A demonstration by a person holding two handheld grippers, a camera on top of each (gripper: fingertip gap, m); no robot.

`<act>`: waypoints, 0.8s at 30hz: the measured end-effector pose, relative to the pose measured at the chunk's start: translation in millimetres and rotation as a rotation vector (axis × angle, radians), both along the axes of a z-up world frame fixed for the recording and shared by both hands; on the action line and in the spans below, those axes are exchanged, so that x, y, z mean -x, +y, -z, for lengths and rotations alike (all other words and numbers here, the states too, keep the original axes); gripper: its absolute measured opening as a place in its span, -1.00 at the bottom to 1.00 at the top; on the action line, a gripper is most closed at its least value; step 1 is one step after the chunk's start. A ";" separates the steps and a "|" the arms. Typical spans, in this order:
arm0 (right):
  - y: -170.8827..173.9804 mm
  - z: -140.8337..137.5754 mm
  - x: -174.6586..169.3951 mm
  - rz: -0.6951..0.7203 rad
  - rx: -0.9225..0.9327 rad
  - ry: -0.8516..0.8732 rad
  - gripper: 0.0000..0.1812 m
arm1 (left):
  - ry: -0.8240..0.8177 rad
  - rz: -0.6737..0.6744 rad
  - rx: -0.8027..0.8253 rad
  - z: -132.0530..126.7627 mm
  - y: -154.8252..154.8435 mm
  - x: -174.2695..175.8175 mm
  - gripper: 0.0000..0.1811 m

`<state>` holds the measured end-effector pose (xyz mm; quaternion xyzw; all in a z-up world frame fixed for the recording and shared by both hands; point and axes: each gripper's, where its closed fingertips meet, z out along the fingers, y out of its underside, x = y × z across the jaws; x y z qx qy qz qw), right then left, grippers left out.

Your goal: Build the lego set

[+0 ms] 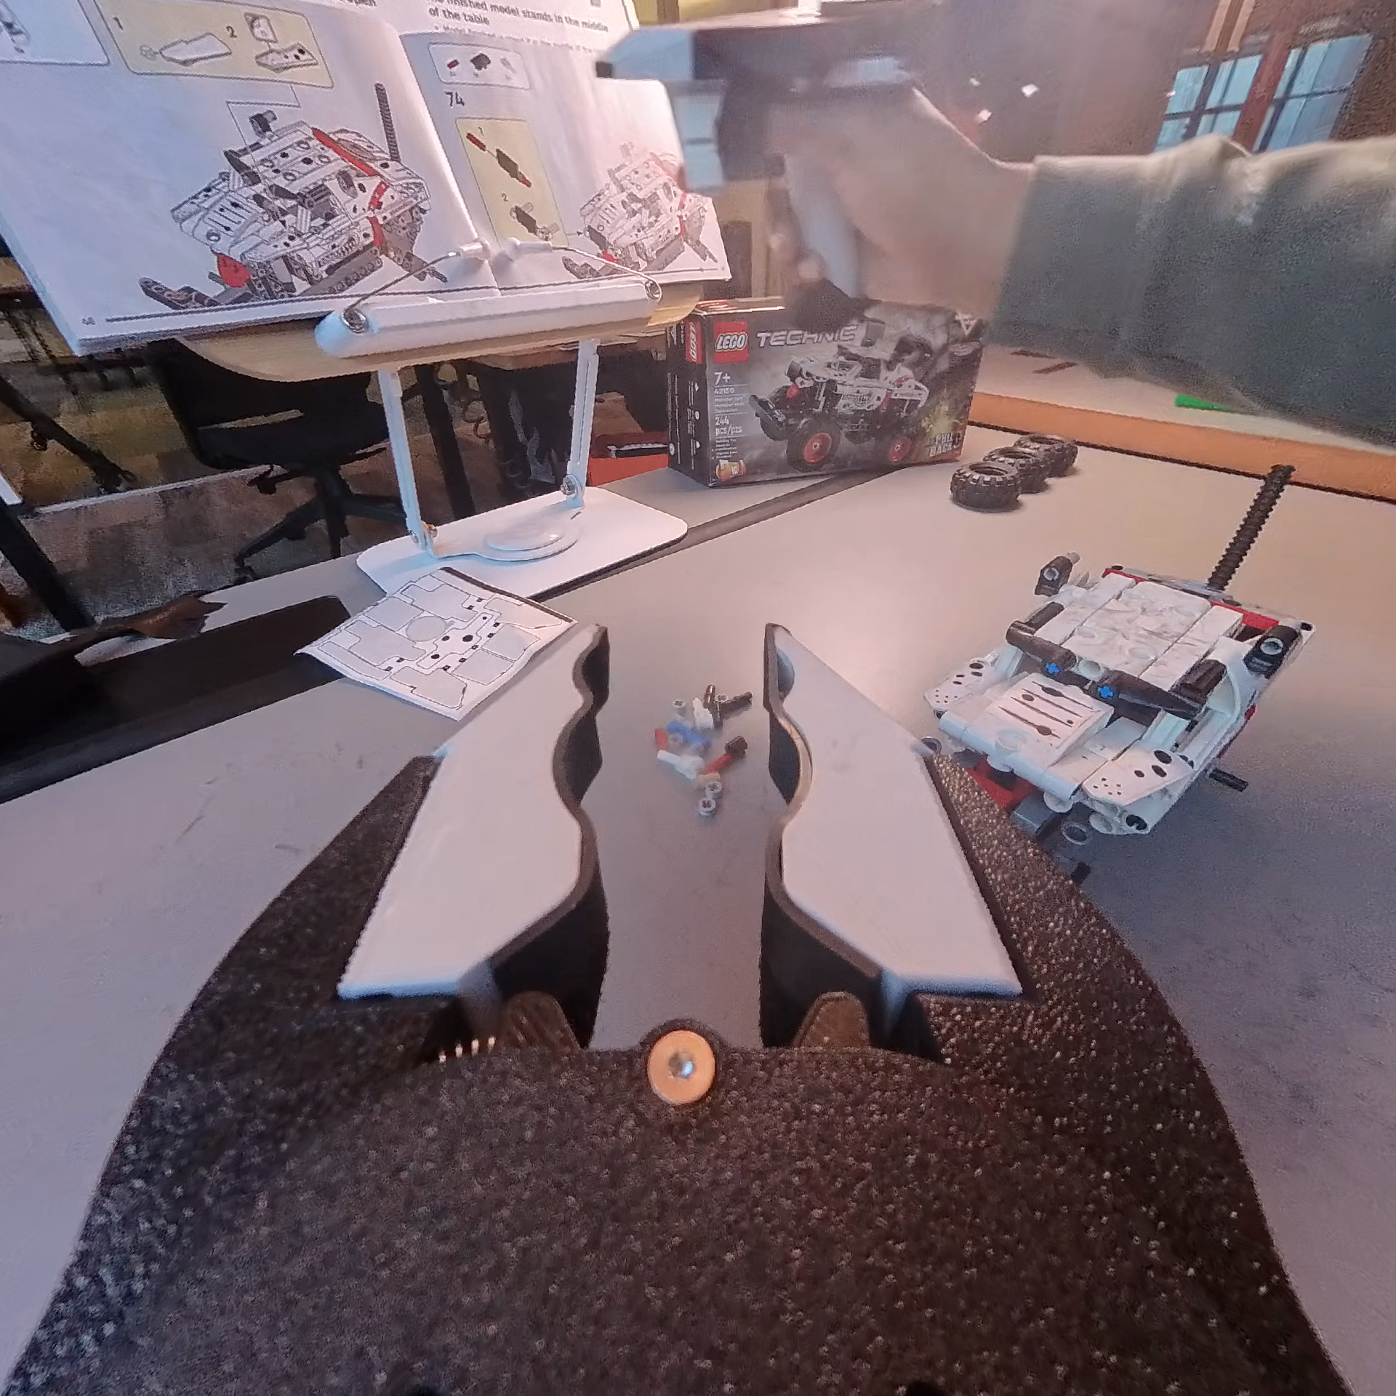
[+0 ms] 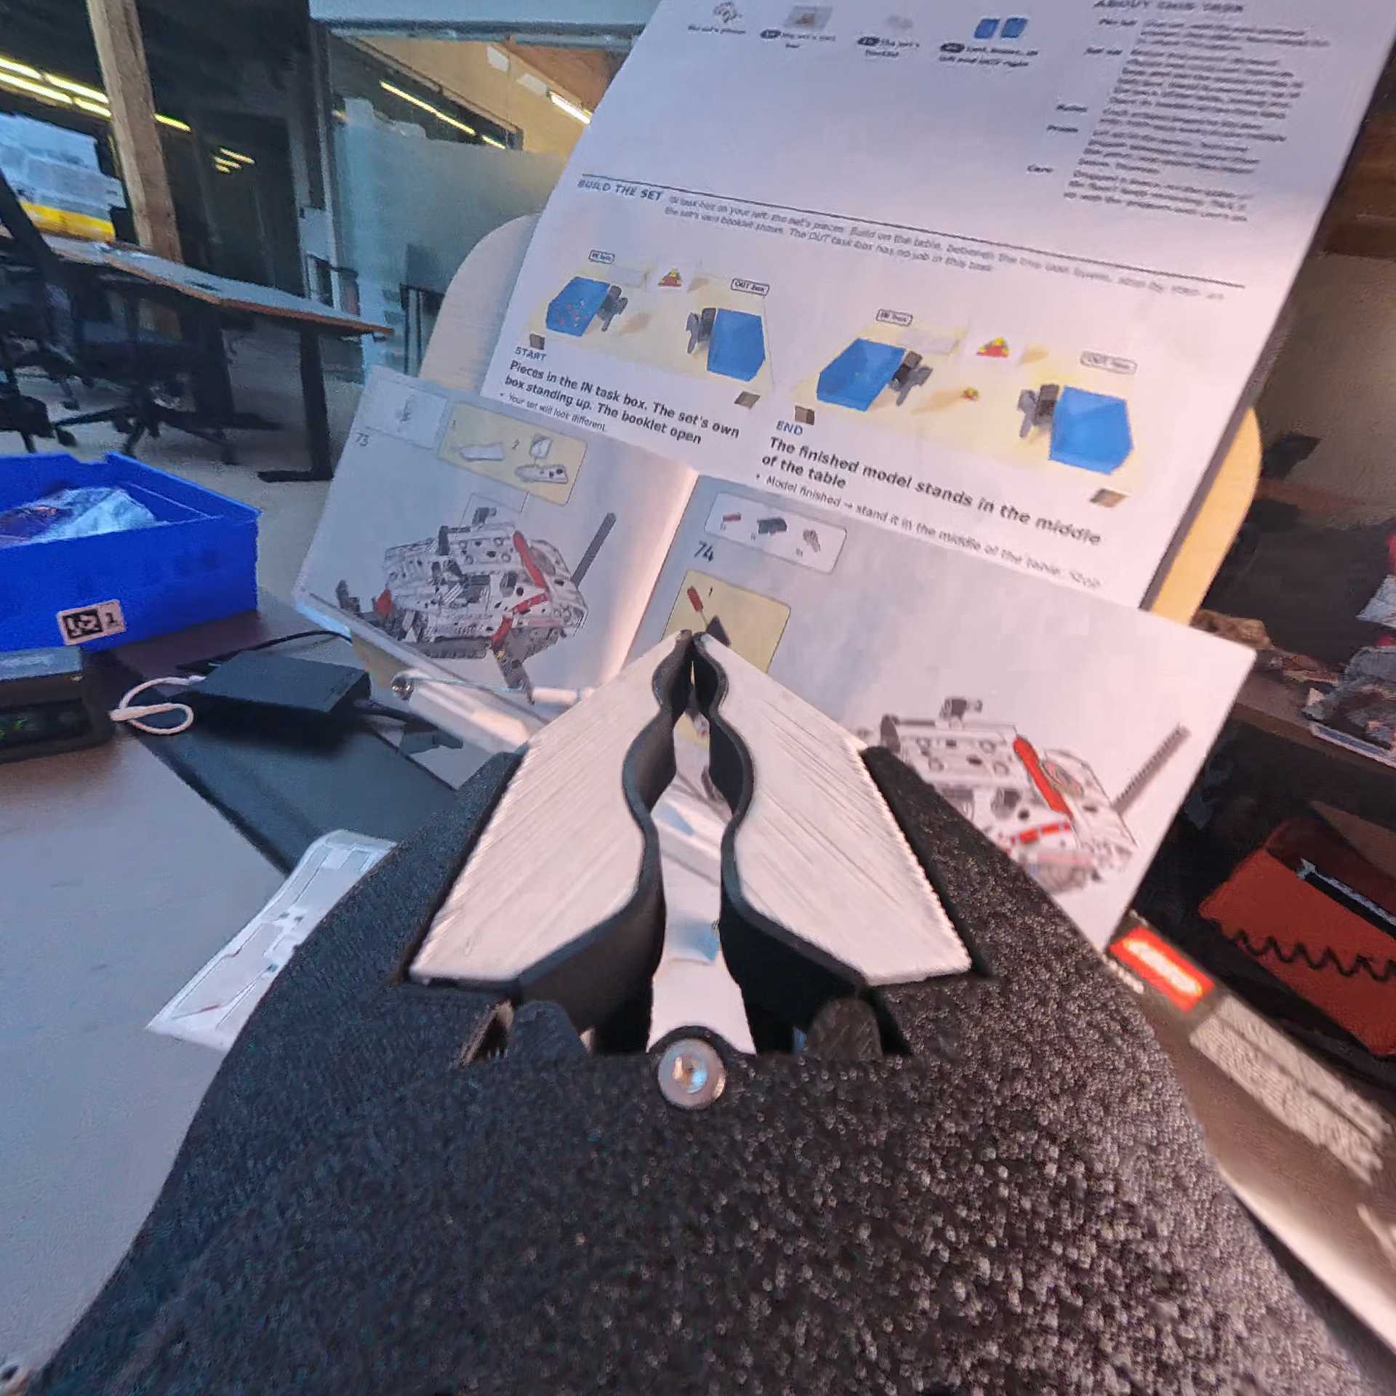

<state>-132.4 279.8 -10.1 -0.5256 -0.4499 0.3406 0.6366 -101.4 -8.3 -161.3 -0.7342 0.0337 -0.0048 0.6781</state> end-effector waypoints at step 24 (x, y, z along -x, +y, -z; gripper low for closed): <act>48.4 -0.1 65.1 0.075 -0.087 -0.100 -1.00 | 0.033 0.032 0.025 6.7 3.3 -6.3 -0.60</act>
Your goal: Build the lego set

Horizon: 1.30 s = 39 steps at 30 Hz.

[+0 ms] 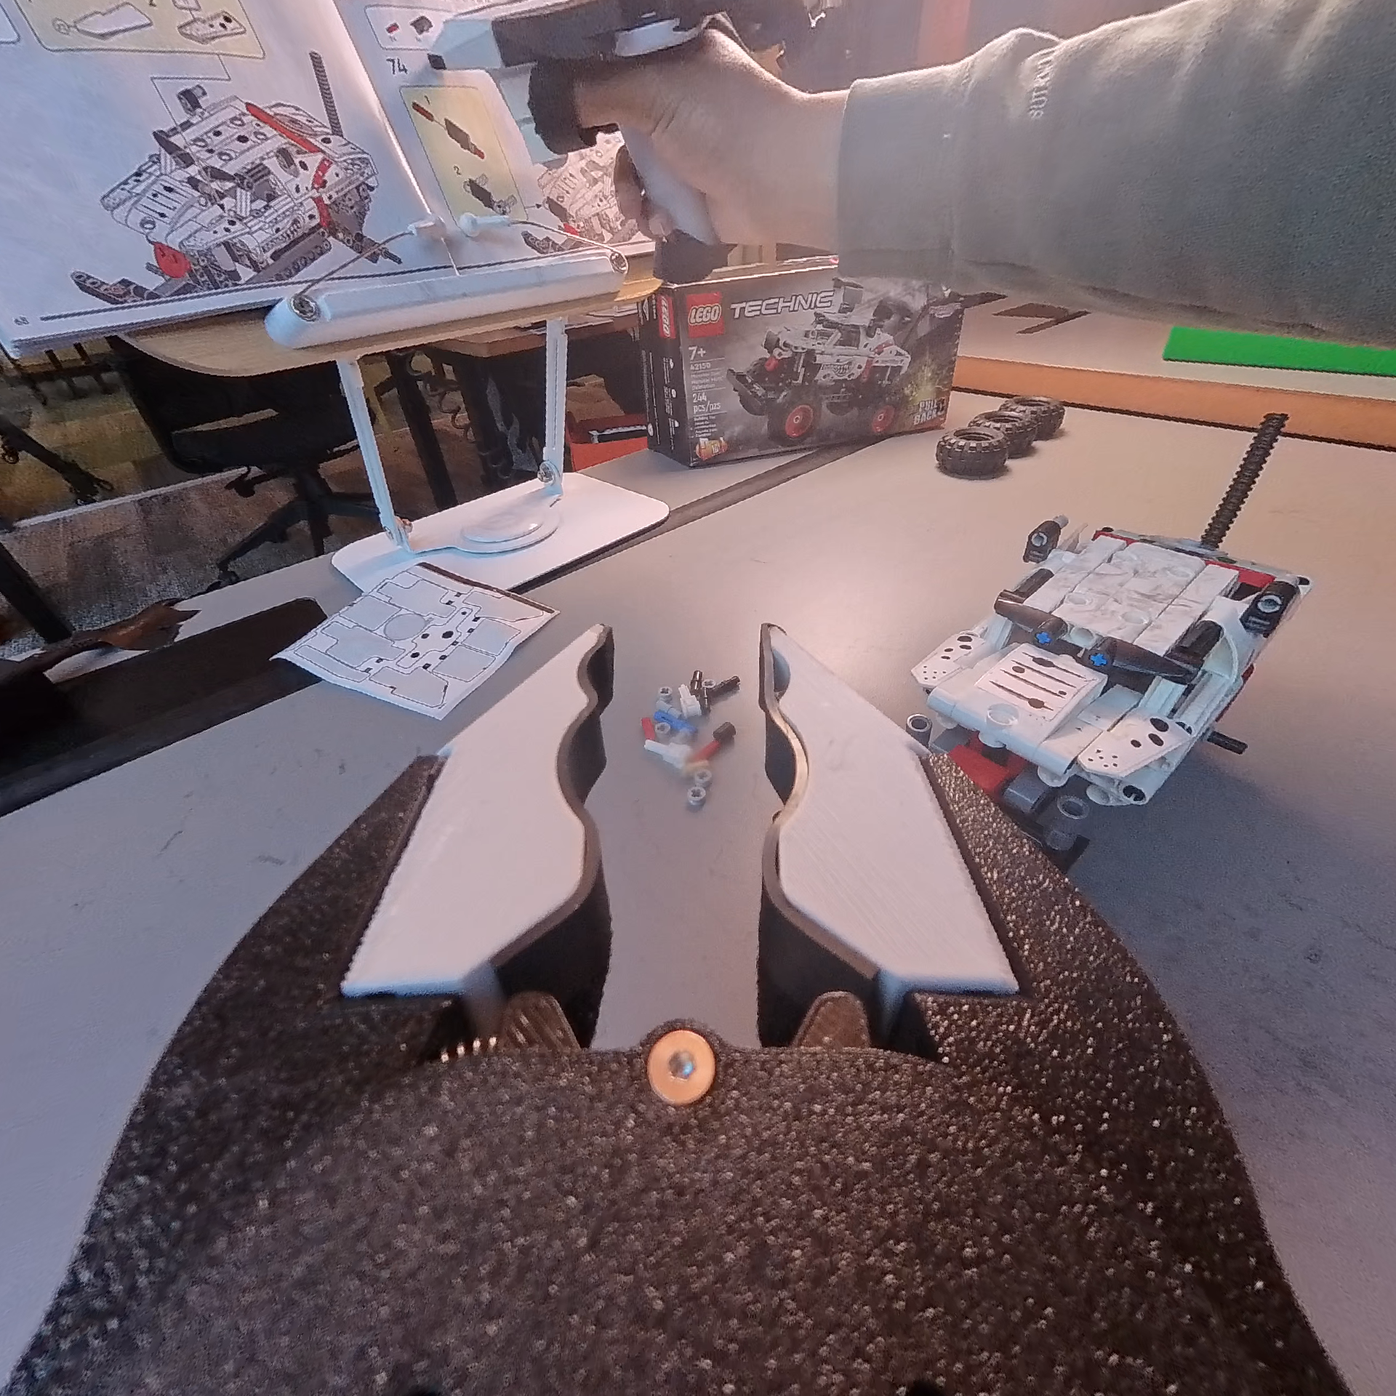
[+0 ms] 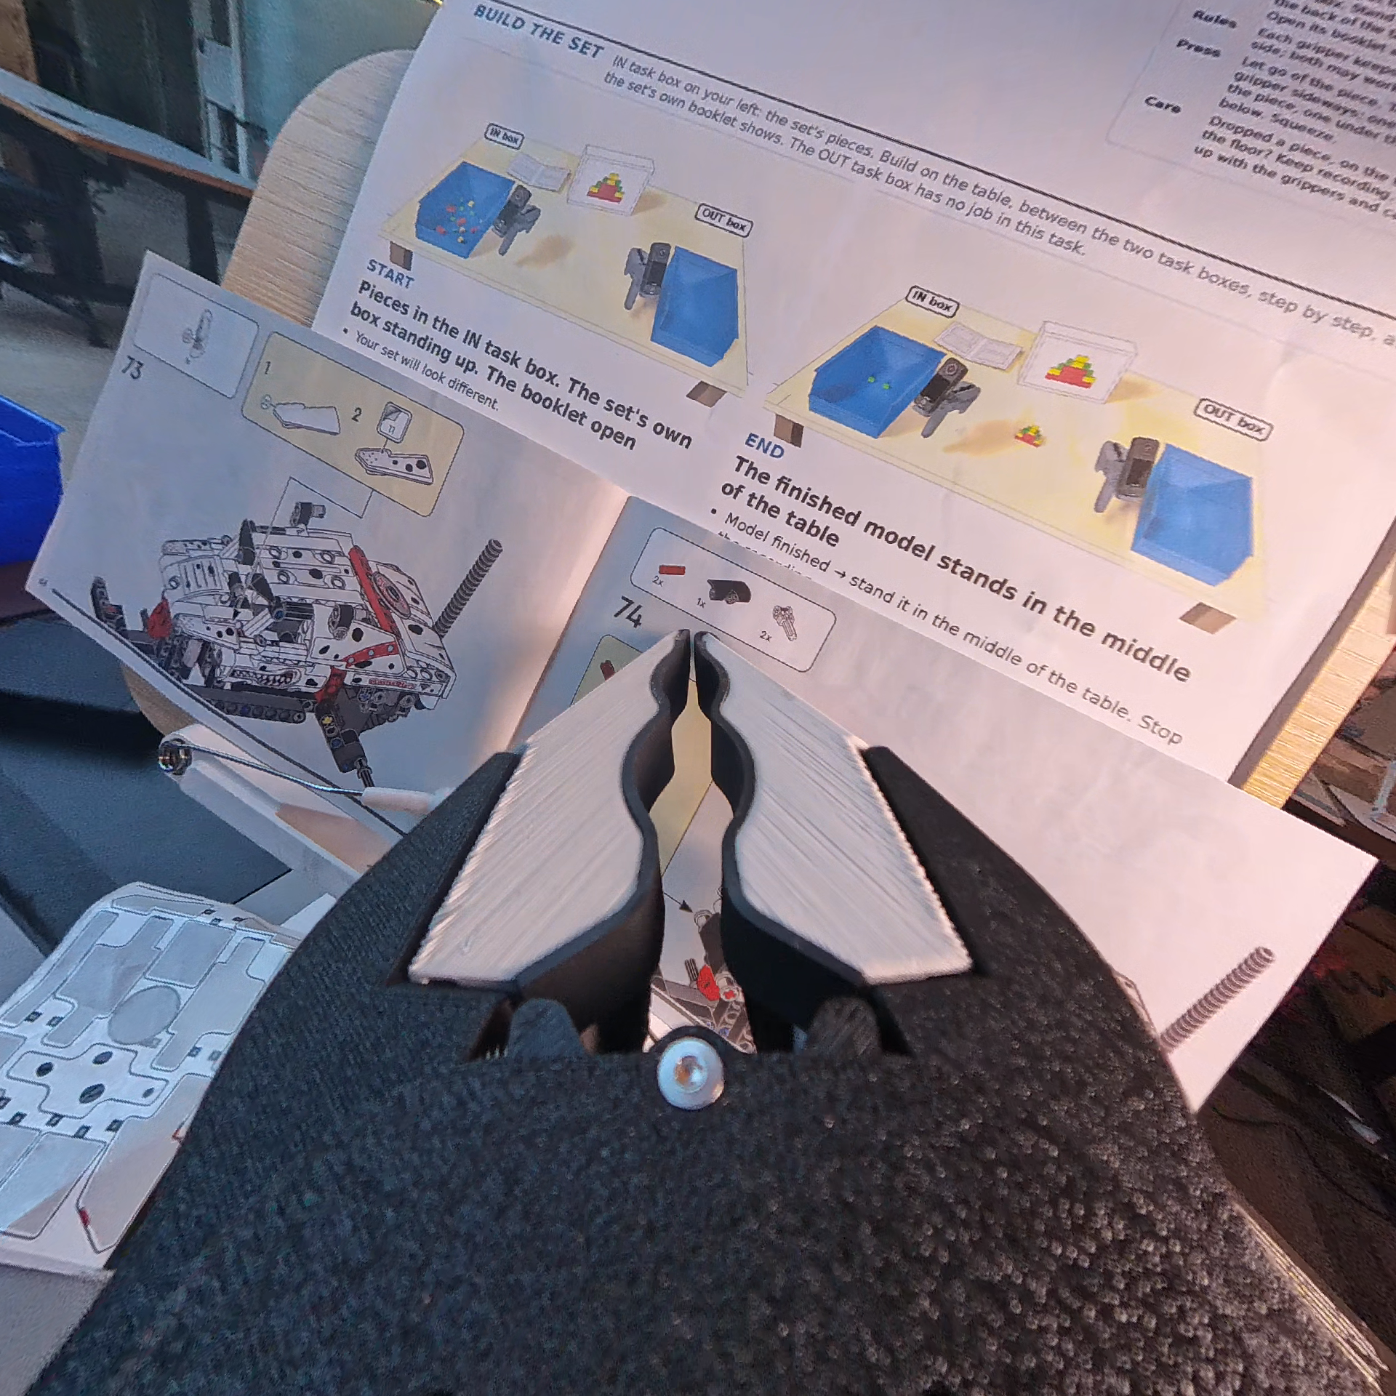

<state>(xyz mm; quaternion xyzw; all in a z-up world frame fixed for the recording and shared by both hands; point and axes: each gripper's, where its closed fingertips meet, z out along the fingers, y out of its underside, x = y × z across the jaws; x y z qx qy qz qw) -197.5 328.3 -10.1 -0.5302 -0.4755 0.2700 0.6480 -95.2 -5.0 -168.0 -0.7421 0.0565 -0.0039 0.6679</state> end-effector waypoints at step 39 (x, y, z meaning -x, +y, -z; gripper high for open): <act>13.8 -0.4 -14.1 0.045 -0.032 -0.031 -0.91 | -0.015 -0.004 0.007 1.6 0.6 2.2 -0.62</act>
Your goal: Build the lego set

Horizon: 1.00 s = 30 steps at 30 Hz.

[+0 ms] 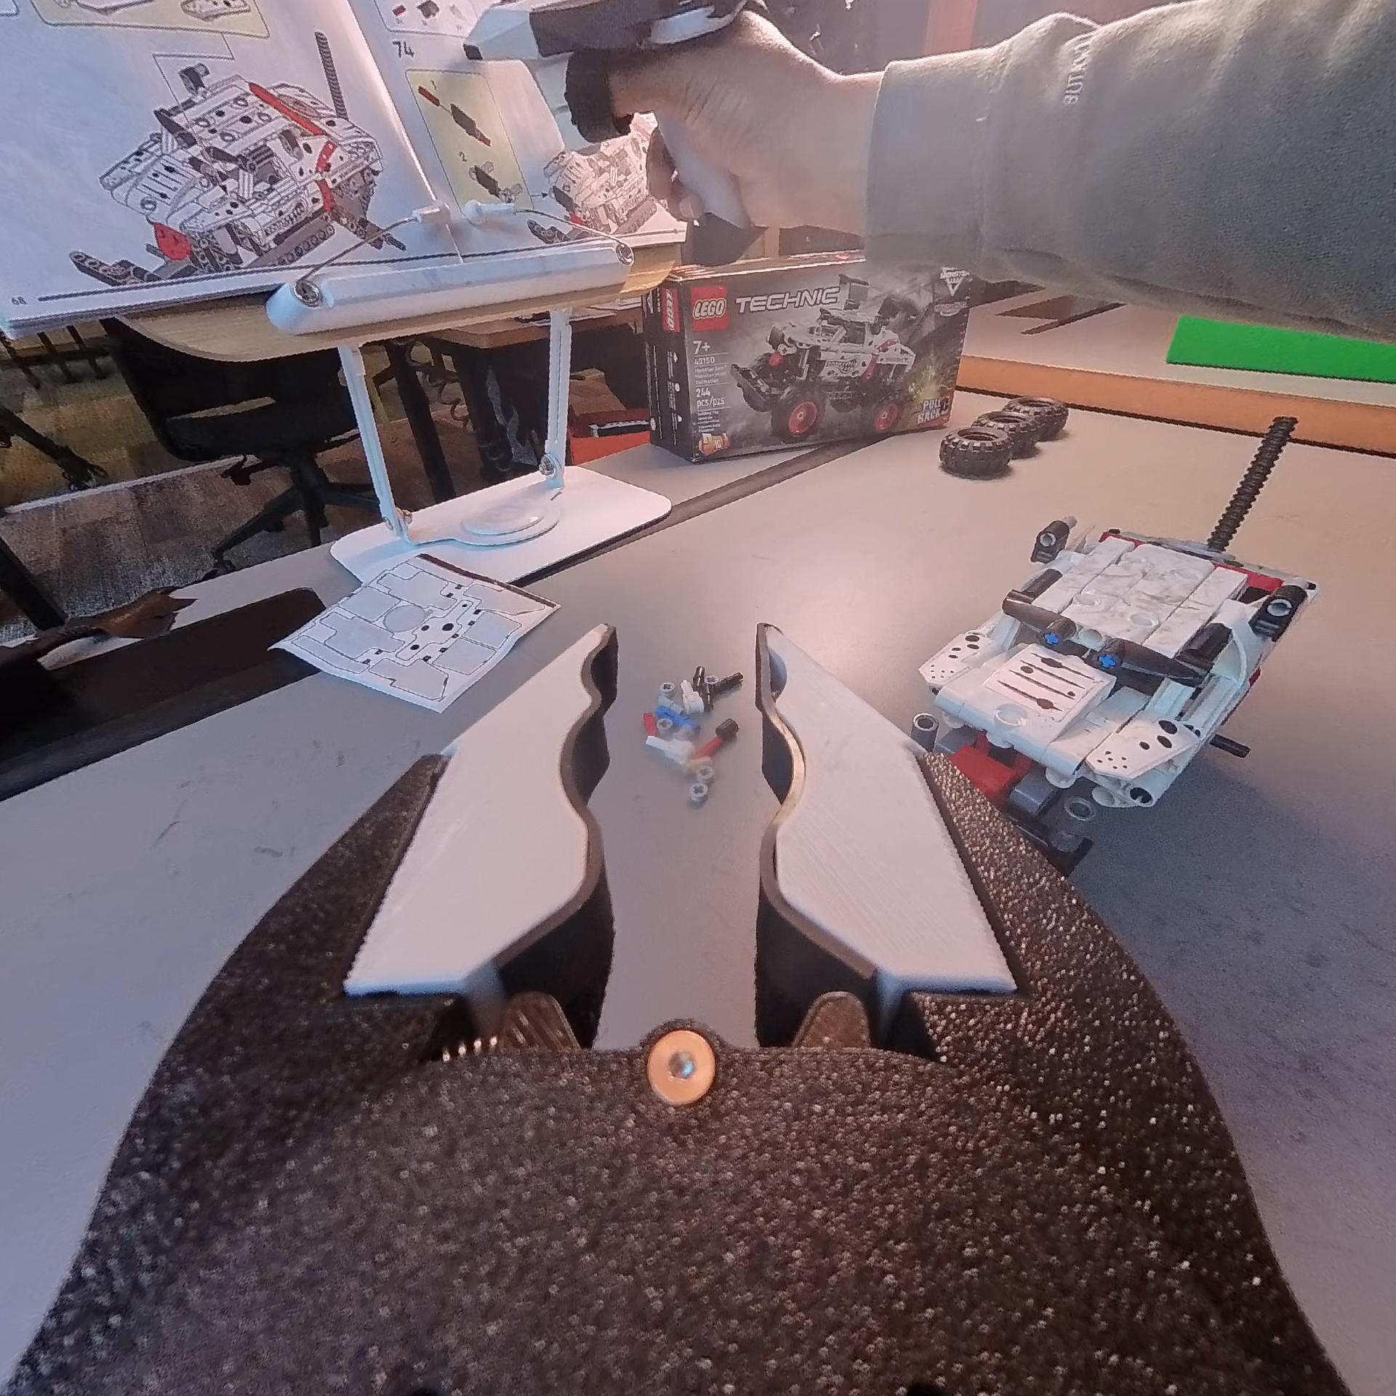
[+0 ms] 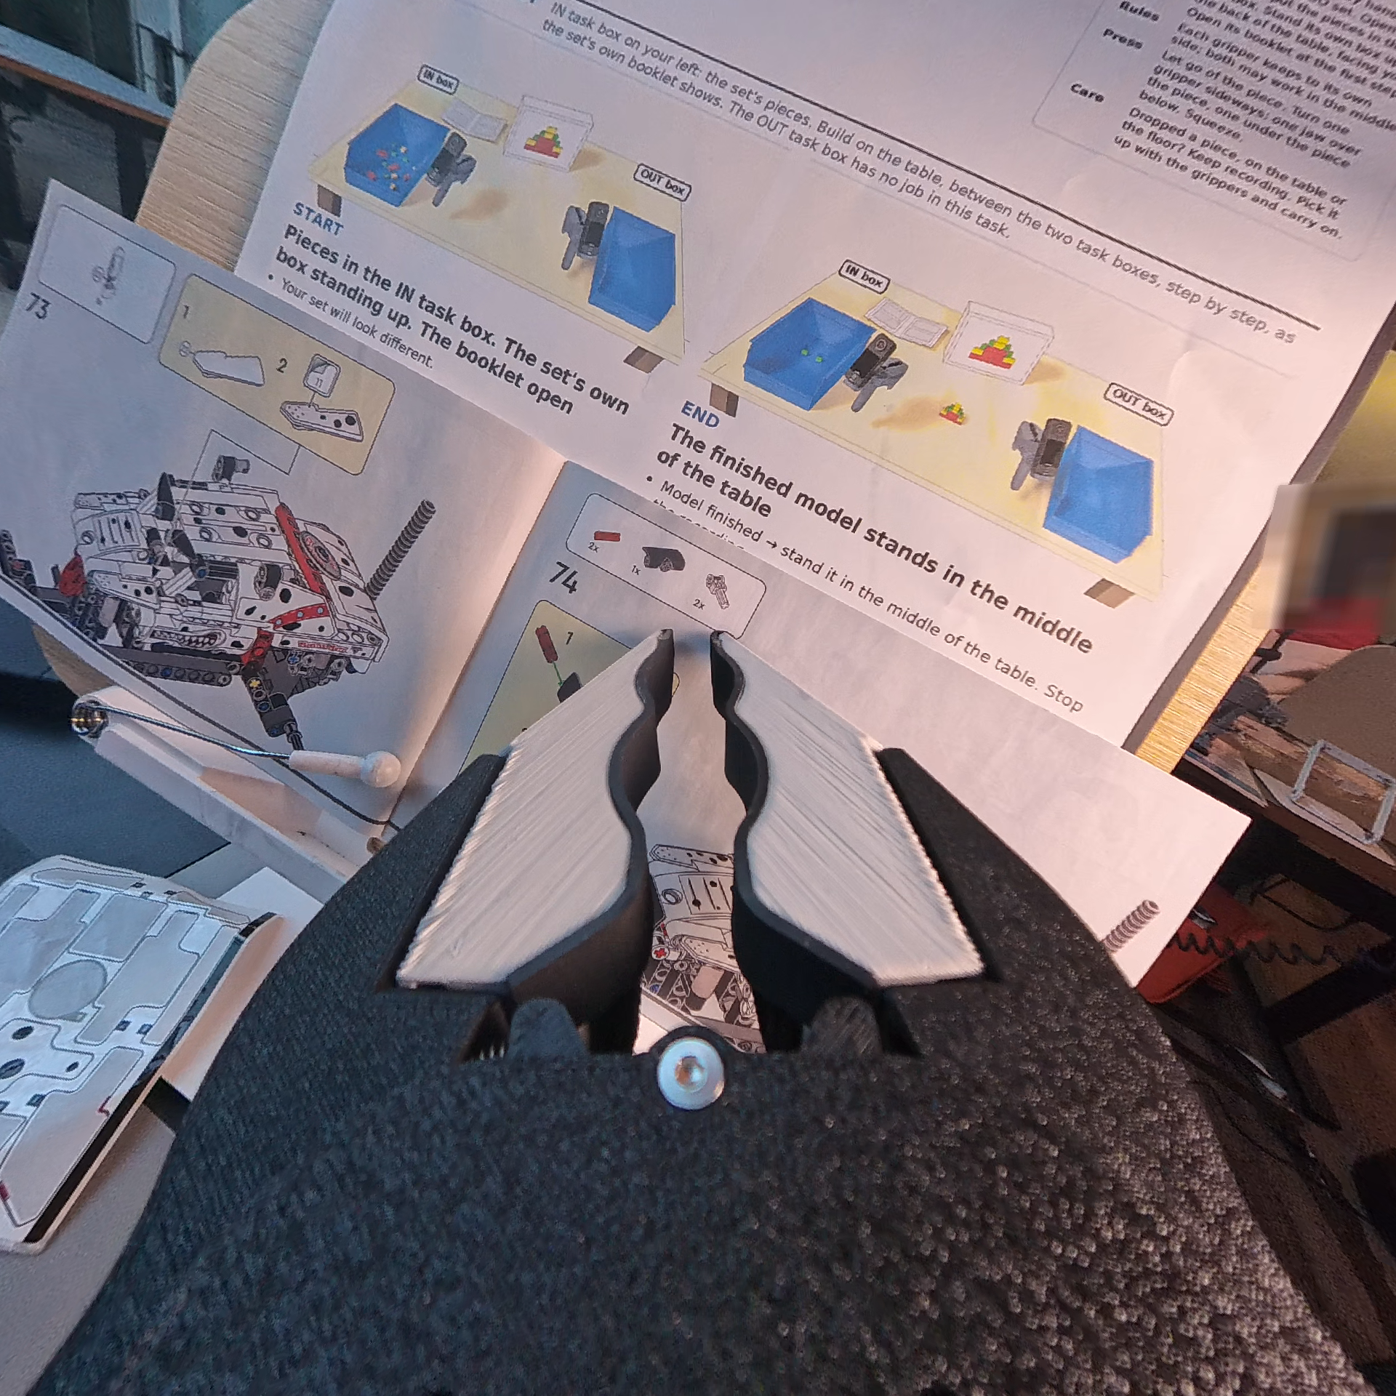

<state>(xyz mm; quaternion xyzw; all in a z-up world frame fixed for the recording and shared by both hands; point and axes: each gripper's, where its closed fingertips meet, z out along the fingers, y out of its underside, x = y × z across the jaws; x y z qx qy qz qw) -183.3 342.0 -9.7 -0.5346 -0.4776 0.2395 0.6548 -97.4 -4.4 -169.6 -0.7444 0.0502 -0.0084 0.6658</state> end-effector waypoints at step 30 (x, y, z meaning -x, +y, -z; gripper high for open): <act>-167.6 123.8 -217.0 -0.403 0.294 -0.167 -0.85 | -0.047 -0.049 0.154 22.7 5.7 21.0 -0.72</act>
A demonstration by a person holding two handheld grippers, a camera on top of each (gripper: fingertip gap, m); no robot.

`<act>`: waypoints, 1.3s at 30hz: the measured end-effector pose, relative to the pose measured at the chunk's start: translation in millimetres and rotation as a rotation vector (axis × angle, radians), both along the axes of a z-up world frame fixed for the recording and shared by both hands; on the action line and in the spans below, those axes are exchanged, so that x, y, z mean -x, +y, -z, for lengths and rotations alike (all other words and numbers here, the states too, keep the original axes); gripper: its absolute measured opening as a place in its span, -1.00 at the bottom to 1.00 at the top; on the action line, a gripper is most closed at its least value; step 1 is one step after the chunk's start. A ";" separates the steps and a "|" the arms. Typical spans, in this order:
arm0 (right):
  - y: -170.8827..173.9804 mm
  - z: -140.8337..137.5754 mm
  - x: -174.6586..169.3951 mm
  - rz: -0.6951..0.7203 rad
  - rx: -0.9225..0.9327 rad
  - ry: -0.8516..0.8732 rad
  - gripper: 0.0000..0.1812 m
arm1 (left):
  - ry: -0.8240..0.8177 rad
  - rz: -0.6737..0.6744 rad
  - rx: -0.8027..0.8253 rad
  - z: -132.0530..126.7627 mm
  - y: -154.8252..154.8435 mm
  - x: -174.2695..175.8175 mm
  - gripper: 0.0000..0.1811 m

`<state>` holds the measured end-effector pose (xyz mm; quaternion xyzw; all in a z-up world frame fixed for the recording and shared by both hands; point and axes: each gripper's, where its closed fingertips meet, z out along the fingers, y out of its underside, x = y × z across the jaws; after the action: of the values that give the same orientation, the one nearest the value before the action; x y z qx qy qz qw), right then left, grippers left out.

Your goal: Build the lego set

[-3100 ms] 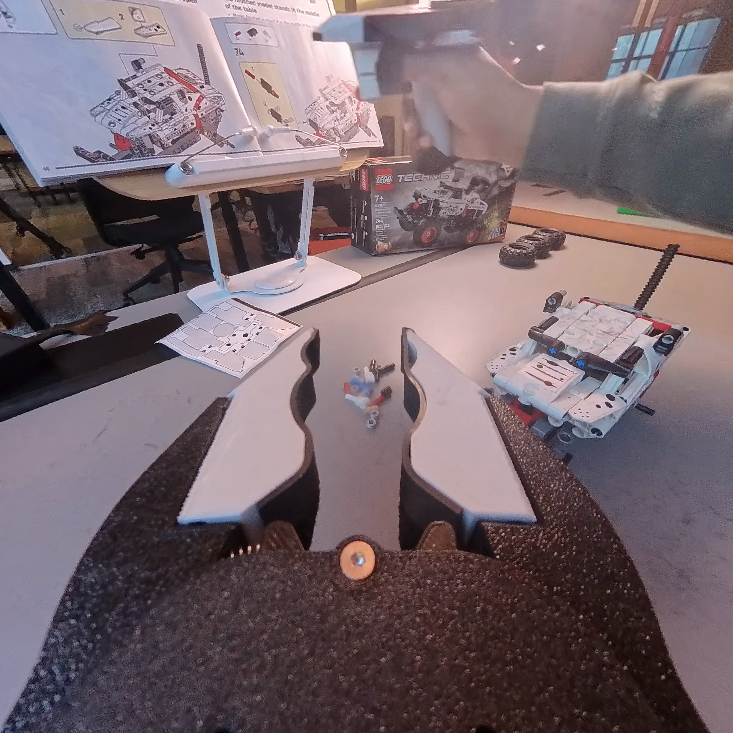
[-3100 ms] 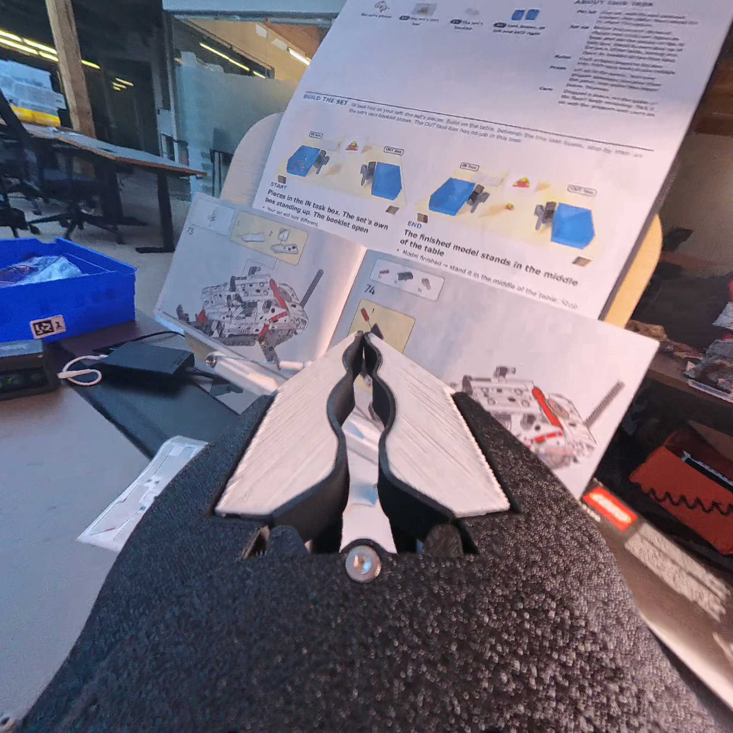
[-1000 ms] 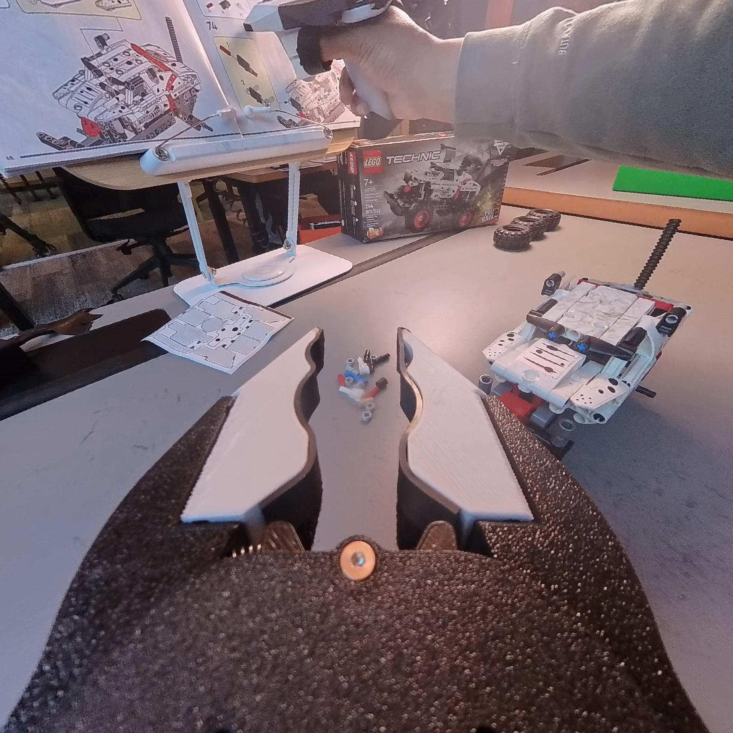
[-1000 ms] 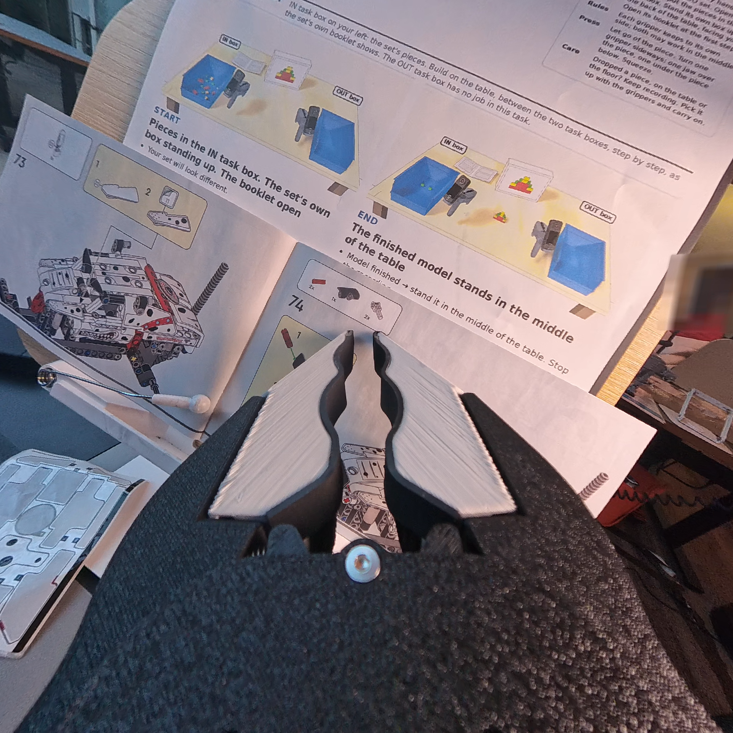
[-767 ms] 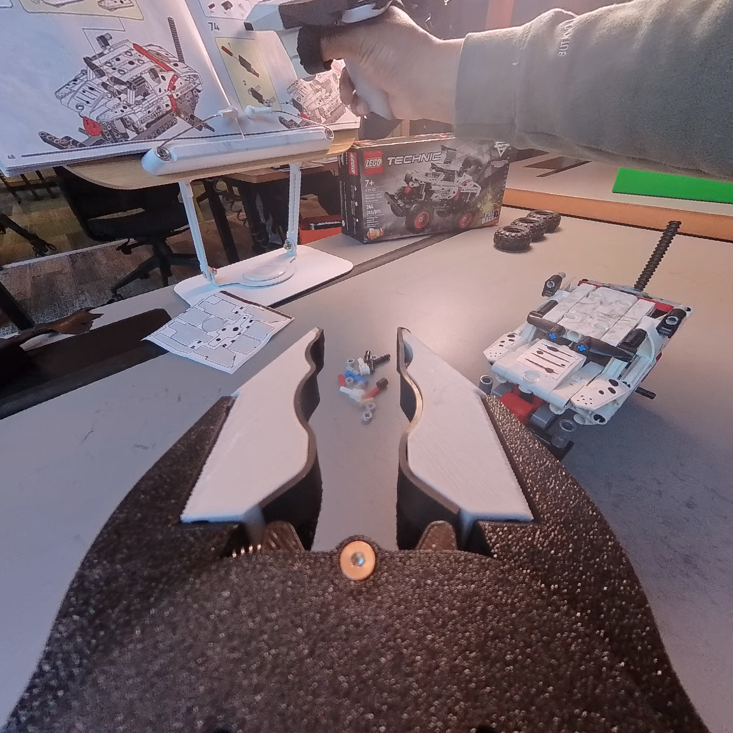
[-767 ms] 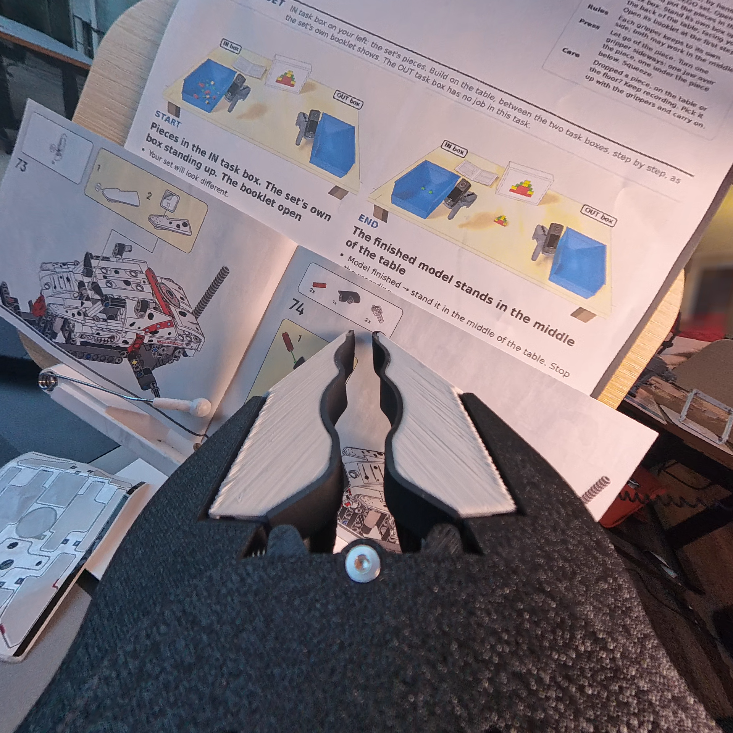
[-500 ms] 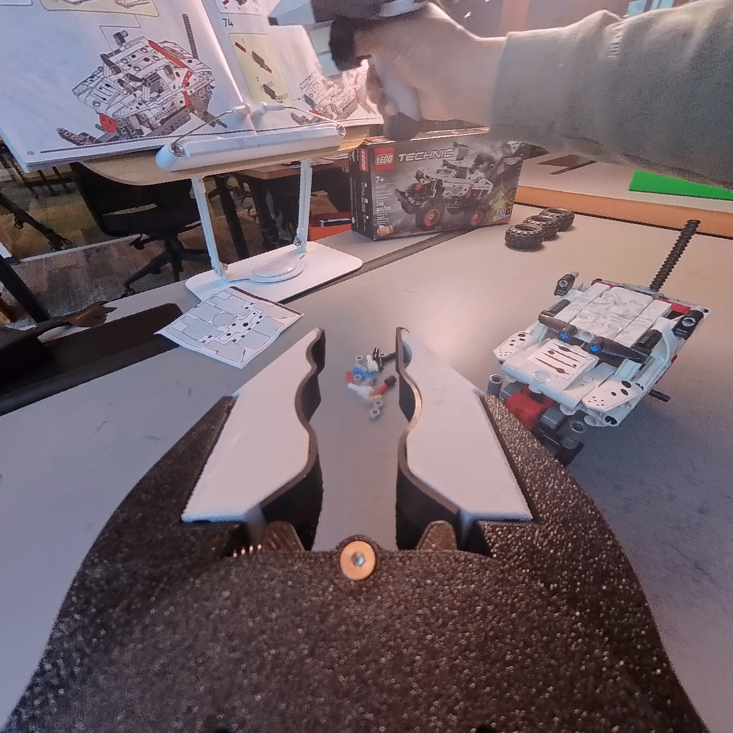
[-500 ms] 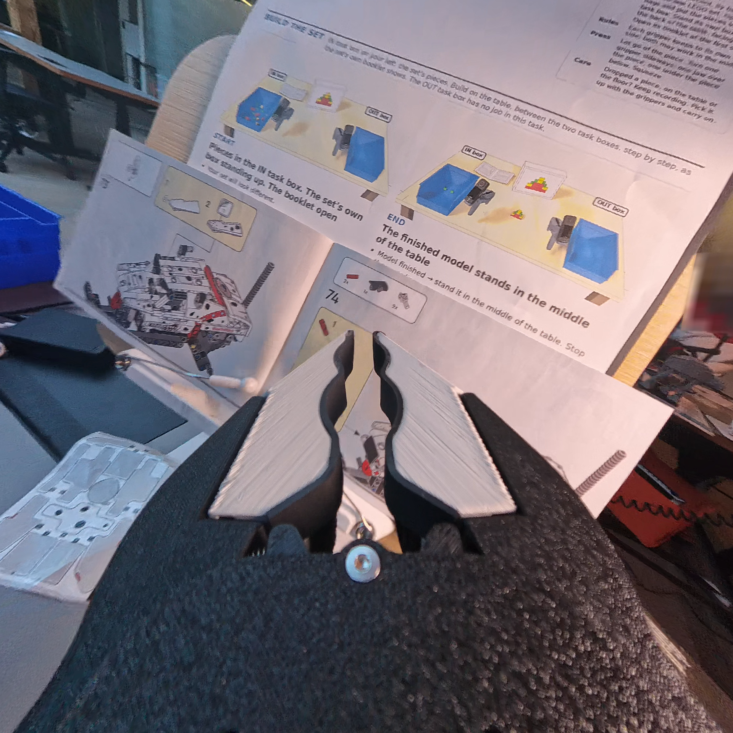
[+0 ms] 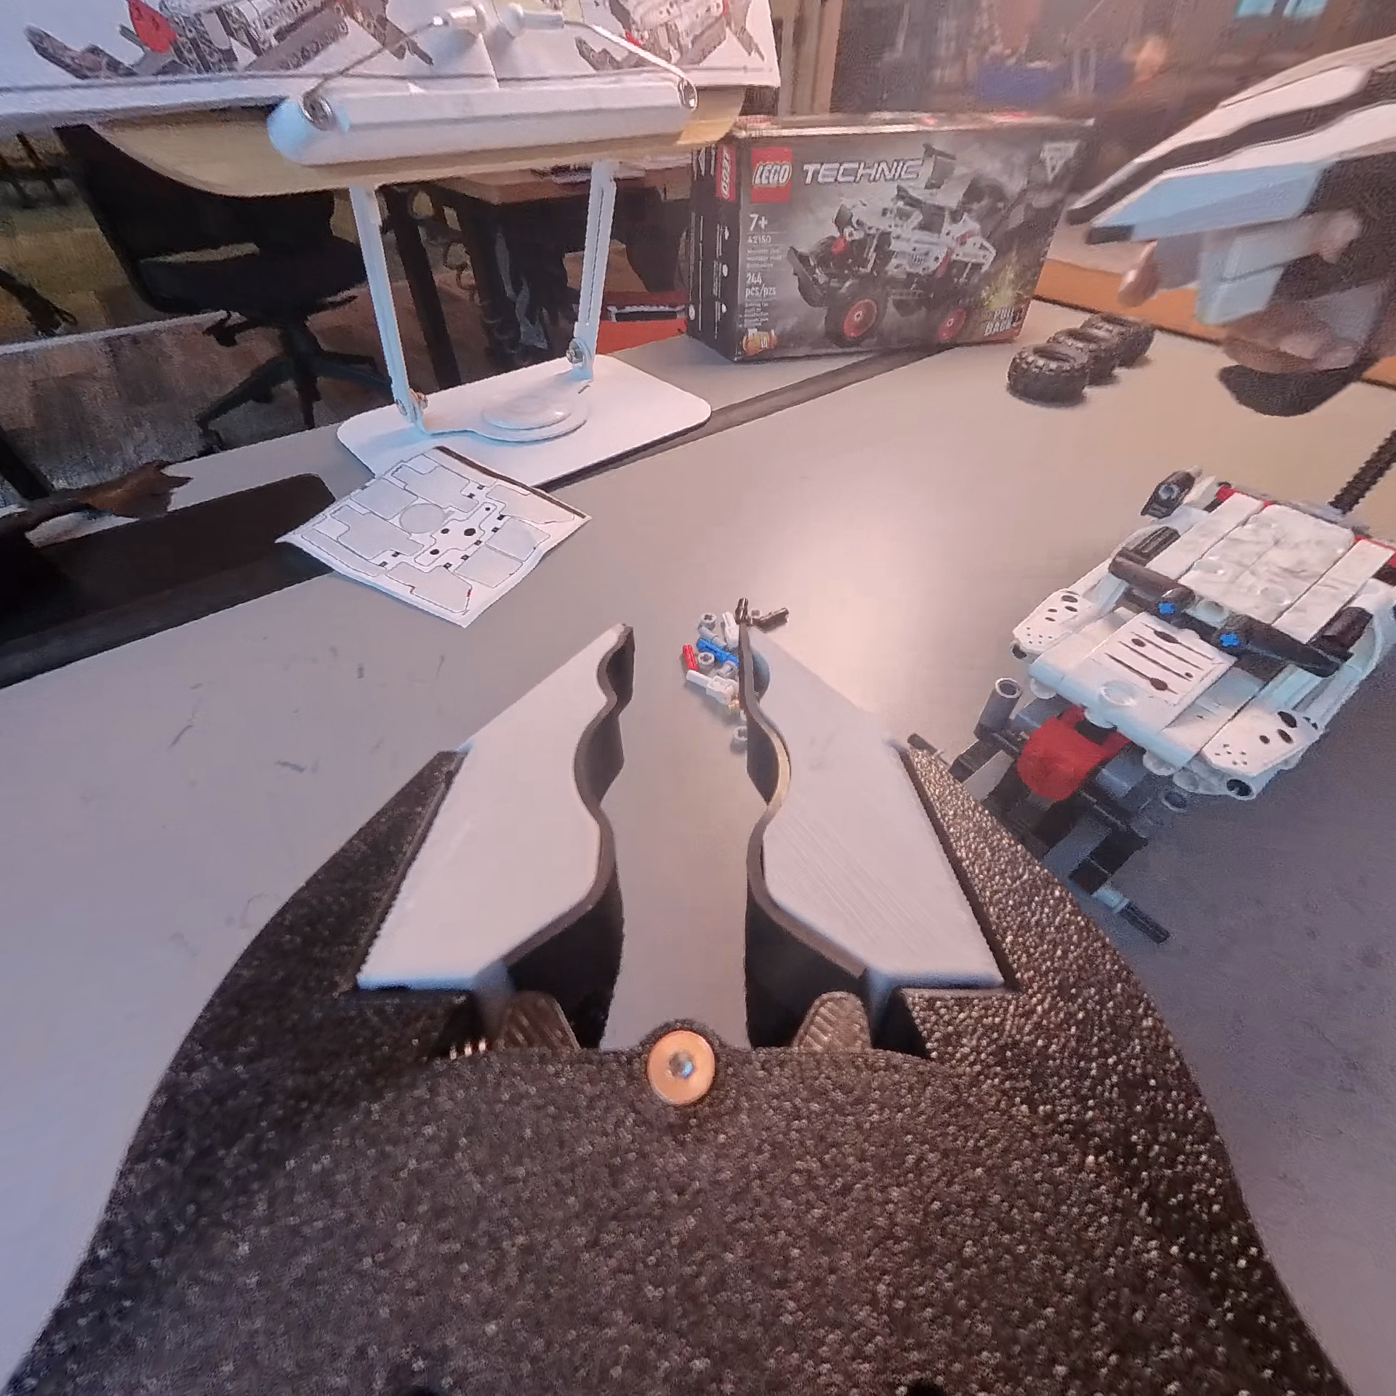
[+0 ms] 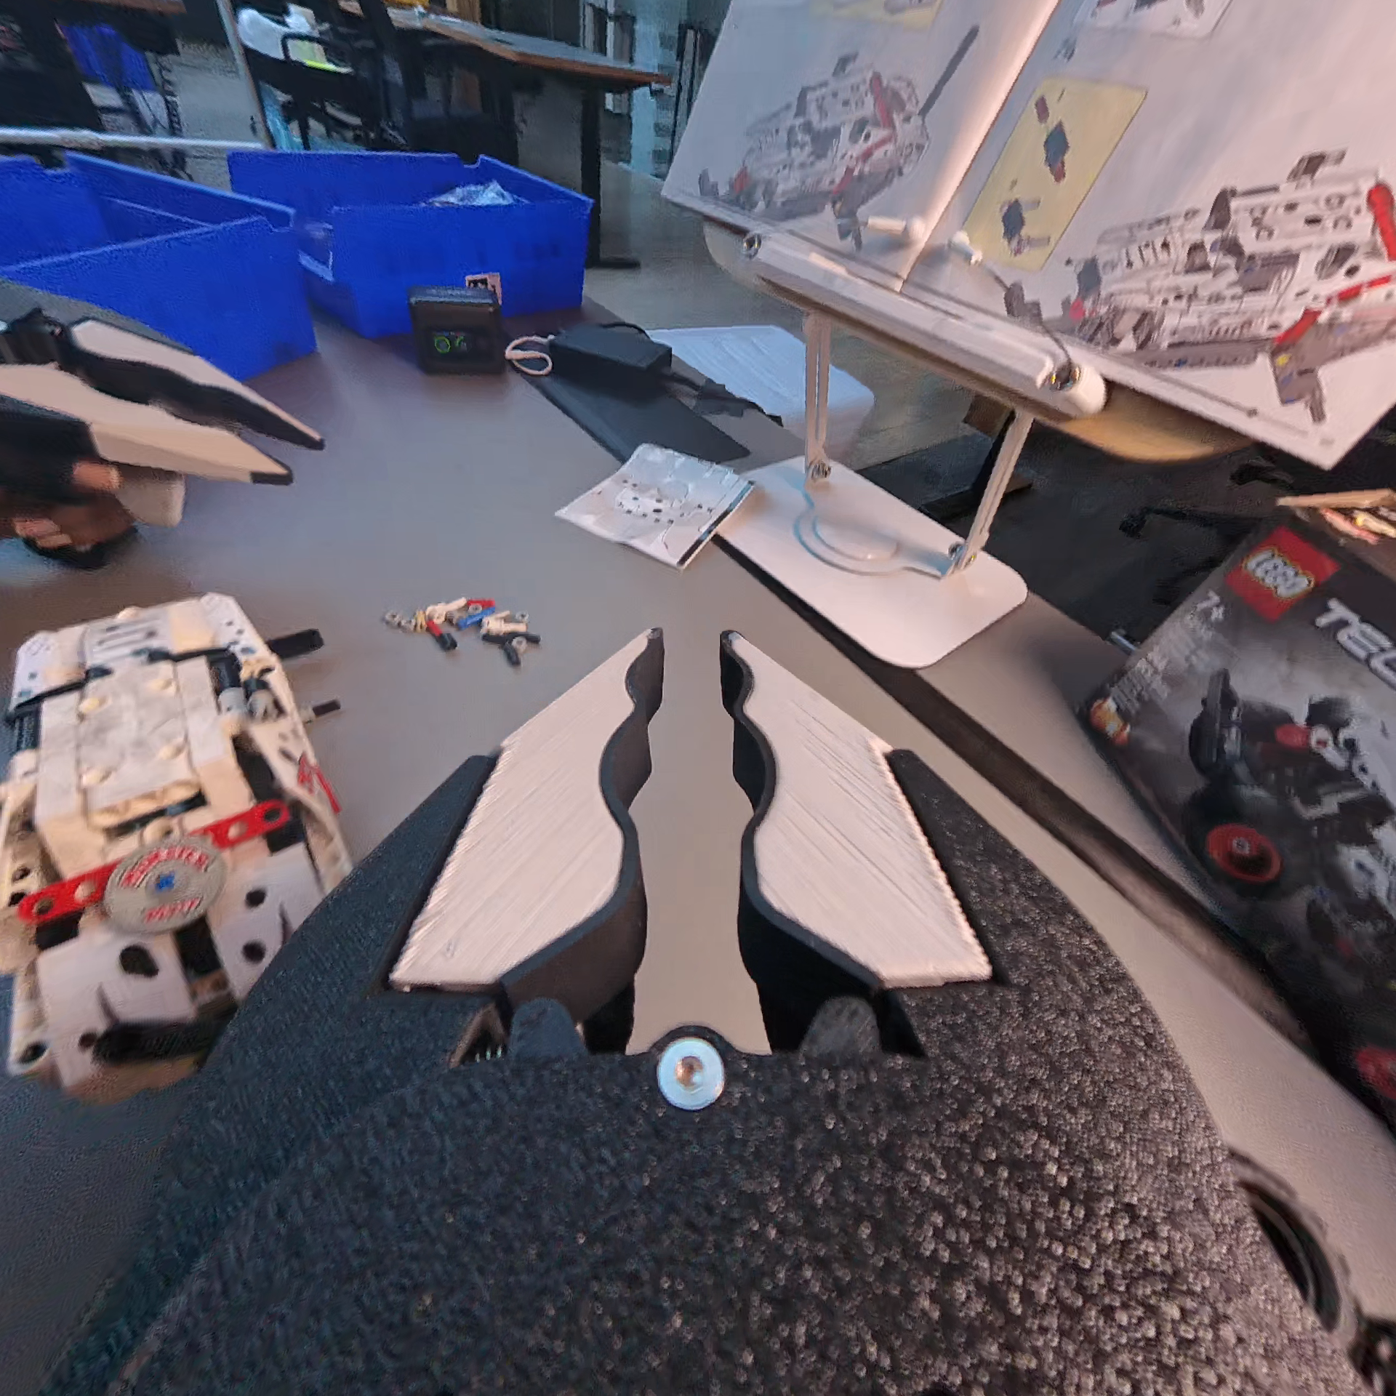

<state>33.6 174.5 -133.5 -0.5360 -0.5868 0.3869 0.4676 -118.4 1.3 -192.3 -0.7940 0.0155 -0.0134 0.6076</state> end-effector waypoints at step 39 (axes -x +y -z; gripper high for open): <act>-150.7 54.6 -21.3 -0.585 -0.330 -0.738 -0.03 | 0.088 0.183 0.493 76.9 43.5 13.1 -0.92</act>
<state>54.9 23.8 -188.1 -0.3691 -0.8923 0.1881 0.1793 -131.5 44.9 -269.2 -0.9132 0.1099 -0.0371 0.3907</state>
